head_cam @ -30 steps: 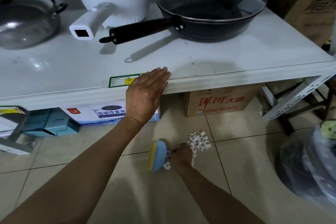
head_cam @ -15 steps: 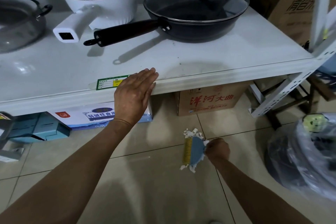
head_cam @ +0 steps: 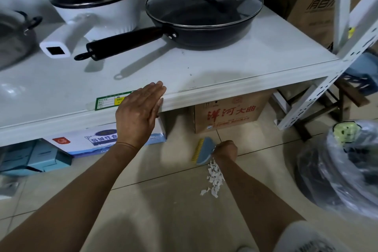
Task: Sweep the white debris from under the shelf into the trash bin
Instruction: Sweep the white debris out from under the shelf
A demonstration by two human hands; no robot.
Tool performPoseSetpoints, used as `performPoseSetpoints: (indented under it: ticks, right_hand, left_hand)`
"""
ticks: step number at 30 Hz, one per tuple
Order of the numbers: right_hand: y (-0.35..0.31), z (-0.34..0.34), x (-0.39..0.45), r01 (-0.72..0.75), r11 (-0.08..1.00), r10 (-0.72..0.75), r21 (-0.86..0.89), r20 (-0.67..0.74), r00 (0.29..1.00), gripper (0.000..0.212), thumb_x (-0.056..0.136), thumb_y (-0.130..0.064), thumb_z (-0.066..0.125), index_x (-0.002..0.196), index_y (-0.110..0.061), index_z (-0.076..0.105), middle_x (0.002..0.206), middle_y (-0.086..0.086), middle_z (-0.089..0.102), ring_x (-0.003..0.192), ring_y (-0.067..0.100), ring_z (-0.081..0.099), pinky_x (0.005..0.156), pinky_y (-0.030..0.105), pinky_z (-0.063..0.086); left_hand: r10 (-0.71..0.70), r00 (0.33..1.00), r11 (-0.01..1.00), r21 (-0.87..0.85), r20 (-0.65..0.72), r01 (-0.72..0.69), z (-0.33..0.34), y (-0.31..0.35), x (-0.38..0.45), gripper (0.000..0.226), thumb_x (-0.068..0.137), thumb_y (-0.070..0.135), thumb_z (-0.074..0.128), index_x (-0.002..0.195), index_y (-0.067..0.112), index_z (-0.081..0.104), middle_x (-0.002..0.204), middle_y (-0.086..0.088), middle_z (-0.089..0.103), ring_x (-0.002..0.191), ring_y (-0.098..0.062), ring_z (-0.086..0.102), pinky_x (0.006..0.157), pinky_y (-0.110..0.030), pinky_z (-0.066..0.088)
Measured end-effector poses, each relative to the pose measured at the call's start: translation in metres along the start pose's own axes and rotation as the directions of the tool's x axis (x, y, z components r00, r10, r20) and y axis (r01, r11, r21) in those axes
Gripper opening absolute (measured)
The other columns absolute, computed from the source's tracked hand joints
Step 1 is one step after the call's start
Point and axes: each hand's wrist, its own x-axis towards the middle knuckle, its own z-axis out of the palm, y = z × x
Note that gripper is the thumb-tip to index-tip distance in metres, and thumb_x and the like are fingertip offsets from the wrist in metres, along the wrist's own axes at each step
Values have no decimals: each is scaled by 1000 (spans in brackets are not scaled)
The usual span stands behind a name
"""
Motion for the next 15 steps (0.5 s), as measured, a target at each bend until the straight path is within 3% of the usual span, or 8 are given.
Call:
performPoseSetpoints:
  ticks: [4,8,12,15]
  right_hand:
    - [22,-26,11,-87,996,86,-11,-54,995,31,75,-20,76,98,0,68,103,18,72,95,31,69,80,35,59]
    - [43,-54,7,-151,988,149,-29,-54,987,35,68,-24,83,95,-4,73,97,12,74,90,25,72,76,30,58]
    - [48,-59,-8,-64,997,67,-36,70,995,23,60,-12,87,80,-4,77,82,11,76,82,20,73,77,34,61]
    - [51,-48,-25,154,983,-129,-95,230,964,14,61,-1,79,74,-5,77,81,14,77,78,23,74,75,39,61]
  left_hand:
    - [5,1000,1000,-6,-3,-5,1,-1,0,29,100,24,52,126,20,63,132,4,61,123,-11,58,101,-31,49]
    - [0,1000,1000,3,4,0,2,0,-1,29,100,24,53,127,20,63,132,4,61,123,-11,58,102,-30,46]
    - [2,1000,1000,-8,12,-2,-1,1,0,29,100,24,51,127,19,63,132,2,61,123,-12,58,102,-32,48]
    - [-18,1000,1000,-6,19,18,-2,3,1,30,101,25,49,127,19,62,132,2,62,123,-13,58,102,-32,47]
